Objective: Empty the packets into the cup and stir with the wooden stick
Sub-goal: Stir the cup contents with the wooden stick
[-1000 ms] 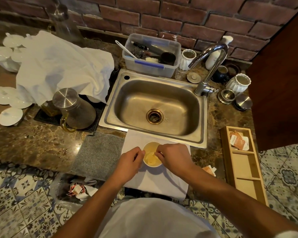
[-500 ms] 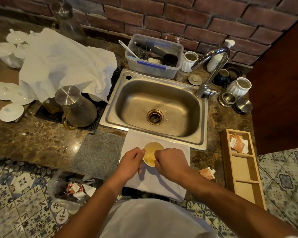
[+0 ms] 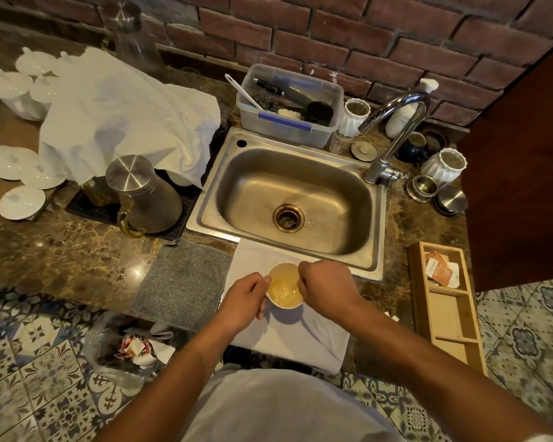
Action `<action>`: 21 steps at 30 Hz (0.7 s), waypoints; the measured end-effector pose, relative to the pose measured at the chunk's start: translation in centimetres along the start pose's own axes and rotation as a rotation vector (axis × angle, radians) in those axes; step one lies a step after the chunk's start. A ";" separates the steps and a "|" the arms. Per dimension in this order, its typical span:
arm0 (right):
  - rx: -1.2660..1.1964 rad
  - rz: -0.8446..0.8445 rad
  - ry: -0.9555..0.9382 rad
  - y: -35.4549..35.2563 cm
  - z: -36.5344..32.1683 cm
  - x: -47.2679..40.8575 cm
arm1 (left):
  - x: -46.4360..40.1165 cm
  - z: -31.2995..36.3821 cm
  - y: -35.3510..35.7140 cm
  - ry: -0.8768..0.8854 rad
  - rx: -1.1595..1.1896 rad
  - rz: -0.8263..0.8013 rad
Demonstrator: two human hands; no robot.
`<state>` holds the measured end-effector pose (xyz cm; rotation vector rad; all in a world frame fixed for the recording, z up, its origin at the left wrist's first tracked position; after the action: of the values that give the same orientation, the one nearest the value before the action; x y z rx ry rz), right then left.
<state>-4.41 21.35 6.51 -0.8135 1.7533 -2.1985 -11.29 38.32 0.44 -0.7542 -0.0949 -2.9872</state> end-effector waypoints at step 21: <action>-0.043 0.012 -0.014 0.1 -1.1 0.1 | -0.4 -0.9 0.0 0.008 0.003 -0.002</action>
<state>-5.08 22.17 6.33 -0.8236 1.8001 -2.1498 -11.32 38.31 -0.51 -0.7417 -0.0993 -2.9909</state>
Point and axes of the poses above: each hand's wrist, its own x-axis away from the middle knuckle, its own y-axis out of the palm, z = x × y, the point moved 1 cm from there along -x, towards the middle knuckle, and after that the axes turned 13 degrees about x, right-handed, at the moved point
